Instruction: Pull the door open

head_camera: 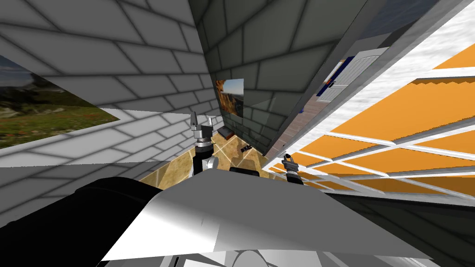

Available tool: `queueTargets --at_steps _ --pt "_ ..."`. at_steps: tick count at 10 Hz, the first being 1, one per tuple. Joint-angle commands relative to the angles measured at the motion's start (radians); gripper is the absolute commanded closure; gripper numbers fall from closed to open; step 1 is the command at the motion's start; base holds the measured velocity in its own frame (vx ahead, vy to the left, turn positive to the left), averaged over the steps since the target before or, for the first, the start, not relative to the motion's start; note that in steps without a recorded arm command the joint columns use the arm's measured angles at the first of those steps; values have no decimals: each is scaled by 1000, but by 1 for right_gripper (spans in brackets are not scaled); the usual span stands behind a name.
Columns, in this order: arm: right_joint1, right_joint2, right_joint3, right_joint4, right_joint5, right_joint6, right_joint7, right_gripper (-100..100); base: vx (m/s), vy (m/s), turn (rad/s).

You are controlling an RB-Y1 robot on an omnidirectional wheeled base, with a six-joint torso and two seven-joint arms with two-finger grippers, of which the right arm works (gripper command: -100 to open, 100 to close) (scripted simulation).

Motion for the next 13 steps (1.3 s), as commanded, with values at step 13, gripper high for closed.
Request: queueTargets --at_steps 13 --pt "66 -88 135 -20 82 -115 -119 100 -206 -49 88"
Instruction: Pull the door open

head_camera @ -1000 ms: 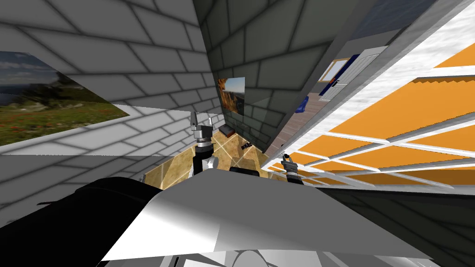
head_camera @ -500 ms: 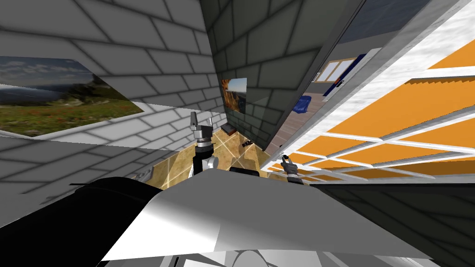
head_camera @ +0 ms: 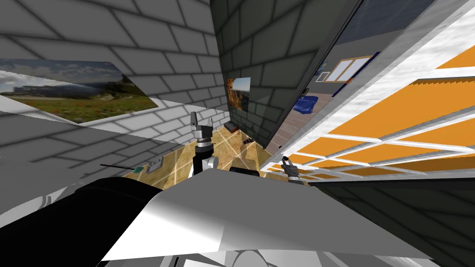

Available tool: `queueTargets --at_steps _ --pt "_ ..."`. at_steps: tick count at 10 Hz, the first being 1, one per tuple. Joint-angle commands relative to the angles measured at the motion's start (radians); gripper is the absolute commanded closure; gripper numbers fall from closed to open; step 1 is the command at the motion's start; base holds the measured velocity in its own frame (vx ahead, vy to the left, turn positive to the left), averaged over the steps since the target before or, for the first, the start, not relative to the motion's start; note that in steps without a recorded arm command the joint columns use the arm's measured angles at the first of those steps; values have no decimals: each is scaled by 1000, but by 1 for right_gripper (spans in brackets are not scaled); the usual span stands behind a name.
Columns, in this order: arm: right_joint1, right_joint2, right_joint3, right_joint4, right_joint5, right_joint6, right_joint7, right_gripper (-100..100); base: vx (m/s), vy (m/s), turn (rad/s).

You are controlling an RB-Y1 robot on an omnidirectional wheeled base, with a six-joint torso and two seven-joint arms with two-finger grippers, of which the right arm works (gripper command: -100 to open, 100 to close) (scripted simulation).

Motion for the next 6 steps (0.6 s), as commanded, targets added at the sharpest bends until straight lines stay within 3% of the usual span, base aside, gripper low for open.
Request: queueTargets --at_steps 1,2,6 --pt "8 -12 11 1 8 -19 -16 100 -227 -46 108" --pt "5 -7 6 -2 5 -10 -8 100 -101 -14 19" --pt "19 -27 33 26 19 -63 -42 100 -192 -68 161"
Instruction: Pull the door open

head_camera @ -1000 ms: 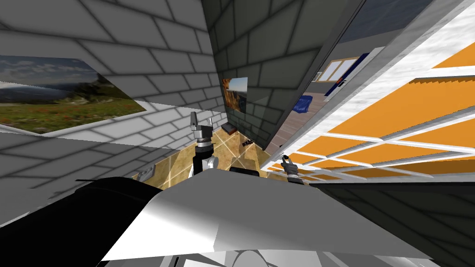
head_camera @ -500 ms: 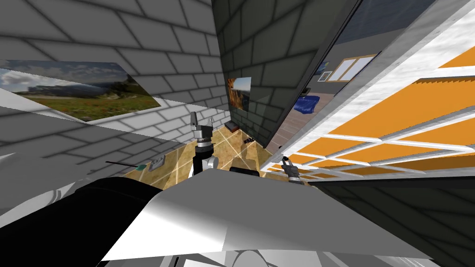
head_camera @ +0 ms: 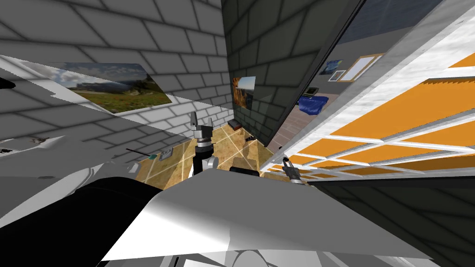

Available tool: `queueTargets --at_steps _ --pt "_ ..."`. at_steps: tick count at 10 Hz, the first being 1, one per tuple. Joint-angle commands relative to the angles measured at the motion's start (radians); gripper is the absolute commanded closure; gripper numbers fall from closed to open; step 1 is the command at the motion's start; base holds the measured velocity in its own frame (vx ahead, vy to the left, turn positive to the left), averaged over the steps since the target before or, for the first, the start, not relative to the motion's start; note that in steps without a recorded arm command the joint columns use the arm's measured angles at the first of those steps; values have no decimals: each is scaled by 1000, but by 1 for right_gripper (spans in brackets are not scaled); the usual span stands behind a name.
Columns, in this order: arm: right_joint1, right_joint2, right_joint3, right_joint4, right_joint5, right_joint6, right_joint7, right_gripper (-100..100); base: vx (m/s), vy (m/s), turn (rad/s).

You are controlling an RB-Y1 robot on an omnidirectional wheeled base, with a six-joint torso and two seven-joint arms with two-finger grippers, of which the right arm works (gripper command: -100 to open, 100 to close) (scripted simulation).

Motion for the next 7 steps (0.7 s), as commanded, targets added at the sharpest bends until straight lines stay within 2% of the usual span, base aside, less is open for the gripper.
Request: queueTargets --at_steps 1,2,3,5,6,7 --pt "5 -7 9 14 4 -22 -13 100 -233 -61 131" --pt "7 -12 14 20 7 -33 -20 100 -228 -38 123" --pt "15 -10 2 18 -4 -31 -15 -100 -221 75 -143" --pt "27 -12 -6 18 -14 -38 -15 -100 -163 117 -142" --pt "27 -15 -4 10 -11 -32 -15 -100 -78 63 -38" --pt "15 -2 -13 13 -13 -21 -4 -100 101 5 53"
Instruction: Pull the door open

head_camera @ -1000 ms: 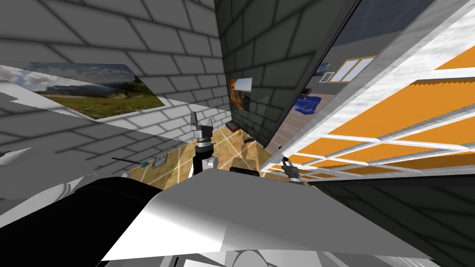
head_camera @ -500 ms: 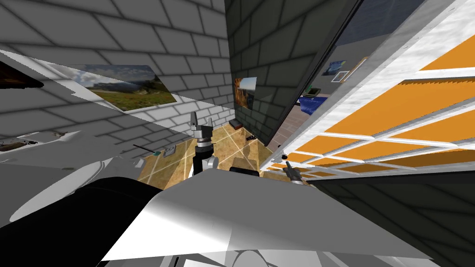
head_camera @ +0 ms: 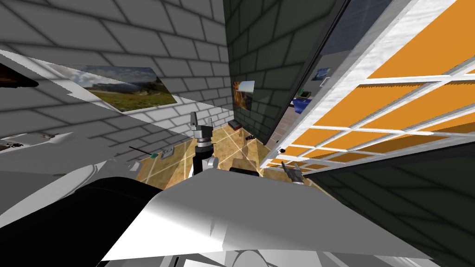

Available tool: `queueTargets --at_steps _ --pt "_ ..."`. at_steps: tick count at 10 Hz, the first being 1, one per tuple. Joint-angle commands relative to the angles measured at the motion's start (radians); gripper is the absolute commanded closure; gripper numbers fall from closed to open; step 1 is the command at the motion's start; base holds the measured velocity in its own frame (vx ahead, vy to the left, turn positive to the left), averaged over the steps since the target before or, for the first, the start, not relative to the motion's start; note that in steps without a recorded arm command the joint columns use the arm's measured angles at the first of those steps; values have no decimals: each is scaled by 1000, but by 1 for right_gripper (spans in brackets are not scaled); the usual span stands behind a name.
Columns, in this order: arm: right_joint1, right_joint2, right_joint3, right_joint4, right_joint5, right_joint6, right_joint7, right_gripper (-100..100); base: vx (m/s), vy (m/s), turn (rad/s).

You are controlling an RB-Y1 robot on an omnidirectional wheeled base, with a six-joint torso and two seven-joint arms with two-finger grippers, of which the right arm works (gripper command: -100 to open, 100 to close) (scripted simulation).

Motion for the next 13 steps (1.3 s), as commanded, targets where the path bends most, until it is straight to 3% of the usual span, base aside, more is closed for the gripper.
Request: queueTargets --at_steps 1,4,5,6,11,13 --pt "-13 8 -6 6 -1 9 7 -100 206 -3 55" --pt "-38 30 -21 11 -5 31 26 -100 236 -43 58" --pt "-36 27 -17 18 -3 21 19 -100 123 -5 14" --pt "-36 27 -17 18 -3 21 19 100 -17 -4 -22" --pt "-36 27 -17 18 -3 21 19 100 -23 0 3" --pt "-28 15 1 30 8 0 1 100 -138 -53 133"
